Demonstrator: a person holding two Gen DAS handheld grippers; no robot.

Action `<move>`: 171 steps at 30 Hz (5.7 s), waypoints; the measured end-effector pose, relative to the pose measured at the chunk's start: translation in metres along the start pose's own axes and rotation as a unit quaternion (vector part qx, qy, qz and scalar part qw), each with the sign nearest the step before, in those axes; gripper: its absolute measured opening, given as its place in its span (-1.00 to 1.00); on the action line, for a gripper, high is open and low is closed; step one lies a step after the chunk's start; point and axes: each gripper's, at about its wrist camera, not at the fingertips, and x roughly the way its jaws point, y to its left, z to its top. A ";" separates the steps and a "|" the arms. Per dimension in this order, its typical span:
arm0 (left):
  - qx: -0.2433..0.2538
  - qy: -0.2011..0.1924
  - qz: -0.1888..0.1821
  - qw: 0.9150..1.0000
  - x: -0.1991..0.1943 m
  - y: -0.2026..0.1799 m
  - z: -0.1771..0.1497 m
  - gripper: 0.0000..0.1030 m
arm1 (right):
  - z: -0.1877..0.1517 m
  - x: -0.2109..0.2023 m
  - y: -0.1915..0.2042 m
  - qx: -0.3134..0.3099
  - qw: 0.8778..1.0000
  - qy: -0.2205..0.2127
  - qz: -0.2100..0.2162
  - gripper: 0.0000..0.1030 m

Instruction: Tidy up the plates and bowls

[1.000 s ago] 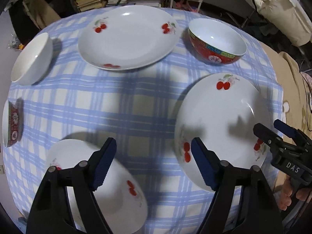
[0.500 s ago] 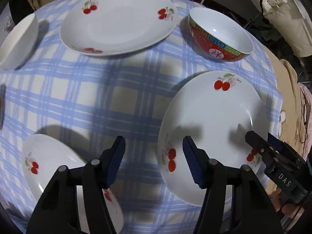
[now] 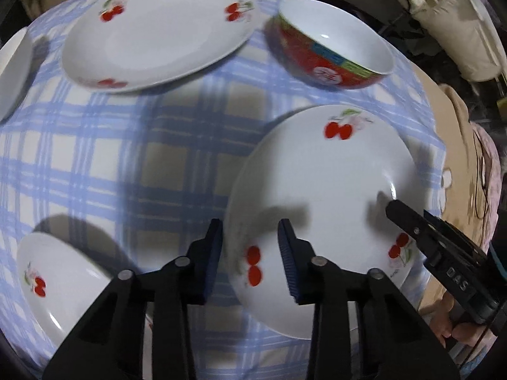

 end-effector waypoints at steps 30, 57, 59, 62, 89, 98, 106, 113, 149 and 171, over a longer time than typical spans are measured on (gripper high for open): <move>-0.006 -0.063 0.053 0.997 -0.104 0.073 -0.032 -0.65 | -0.009 -0.046 0.089 -0.061 0.997 -0.024 0.032 -0.59; -0.143 -0.076 0.074 0.984 -0.117 0.196 -0.144 -0.62 | -0.091 -0.016 0.205 -0.188 0.978 -0.016 0.085 -0.58; -0.154 -0.072 0.069 0.983 -0.111 0.199 -0.146 -0.62 | -0.094 -0.014 0.206 -0.194 0.977 -0.024 0.087 -0.58; -0.149 -0.068 0.079 0.983 -0.106 0.197 -0.146 -0.62 | -0.094 -0.008 0.206 -0.195 0.977 -0.027 0.083 -0.58; -0.171 -0.033 0.105 0.979 -0.076 0.220 -0.140 -0.59 | -0.100 0.034 0.213 -0.184 0.981 -0.005 0.058 -0.59; -0.169 -0.032 0.113 0.979 -0.067 0.222 -0.129 -0.59 | -0.104 0.029 0.227 -0.224 0.974 -0.035 0.015 -0.60; -0.163 -0.036 0.122 0.978 -0.063 0.221 -0.127 -0.59 | -0.102 0.028 0.228 -0.227 0.973 -0.038 0.013 -0.60; -0.151 -0.039 0.136 0.978 -0.060 0.212 -0.124 -0.59 | -0.105 0.029 0.231 -0.245 0.969 -0.043 -0.004 -0.65; -0.126 -0.026 0.149 0.980 -0.053 0.186 -0.137 -0.60 | -0.106 0.015 0.221 -0.226 0.973 -0.049 0.008 -0.64; -0.074 -0.078 0.201 0.974 -0.115 0.165 -0.112 -0.18 | -0.065 -0.009 0.217 -0.204 0.975 -0.086 -0.002 0.06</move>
